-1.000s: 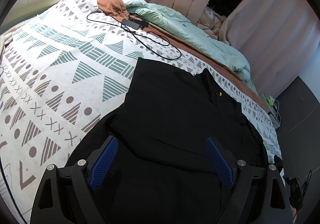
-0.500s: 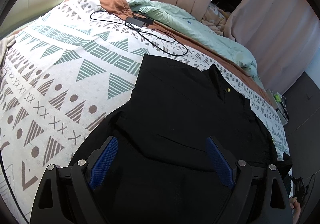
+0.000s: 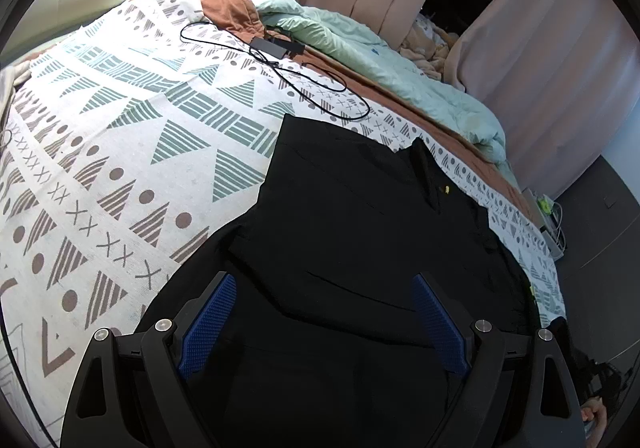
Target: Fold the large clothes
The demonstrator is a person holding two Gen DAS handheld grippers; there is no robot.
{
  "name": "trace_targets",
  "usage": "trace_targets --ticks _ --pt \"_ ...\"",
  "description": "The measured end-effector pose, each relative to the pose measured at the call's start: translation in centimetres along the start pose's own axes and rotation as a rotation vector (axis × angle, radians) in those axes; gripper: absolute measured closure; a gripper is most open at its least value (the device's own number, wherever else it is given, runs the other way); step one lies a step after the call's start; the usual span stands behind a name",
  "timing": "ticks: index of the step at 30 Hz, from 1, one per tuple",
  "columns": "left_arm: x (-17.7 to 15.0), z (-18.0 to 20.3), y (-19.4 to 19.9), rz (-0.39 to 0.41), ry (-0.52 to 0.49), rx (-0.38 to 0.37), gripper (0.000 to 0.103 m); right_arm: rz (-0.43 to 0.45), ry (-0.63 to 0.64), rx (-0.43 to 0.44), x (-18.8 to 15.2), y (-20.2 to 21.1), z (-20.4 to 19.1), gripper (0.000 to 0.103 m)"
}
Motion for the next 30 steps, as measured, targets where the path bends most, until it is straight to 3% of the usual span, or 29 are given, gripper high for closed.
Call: trace_targets --ticks 7,17,27,30 --pt "0.5 -1.0 1.3 0.02 0.055 -0.042 0.013 -0.017 0.152 0.184 -3.0 2.6 -7.7 0.099" --pt "1.4 -3.1 2.9 0.052 0.123 -0.069 0.013 -0.144 0.347 0.38 -12.0 2.4 -17.6 0.099" --pt "2.1 -5.2 3.0 0.049 0.168 -0.065 0.013 -0.39 0.486 0.386 -22.4 -5.0 -21.1 0.099" --pt "2.2 -5.9 2.8 0.042 0.192 -0.066 0.013 -0.5 0.565 0.359 -27.2 -7.5 -21.6 0.099"
Point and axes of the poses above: each gripper's, at about its wrist camera, not at the fingertips, and y roughly against the way its jaws point, z to its right, x to its top, the point moved 3 cm from there along -y, roughly the way its jaws point, and after that the axes turned 6 degrees about -z, right-handed, at the moved point
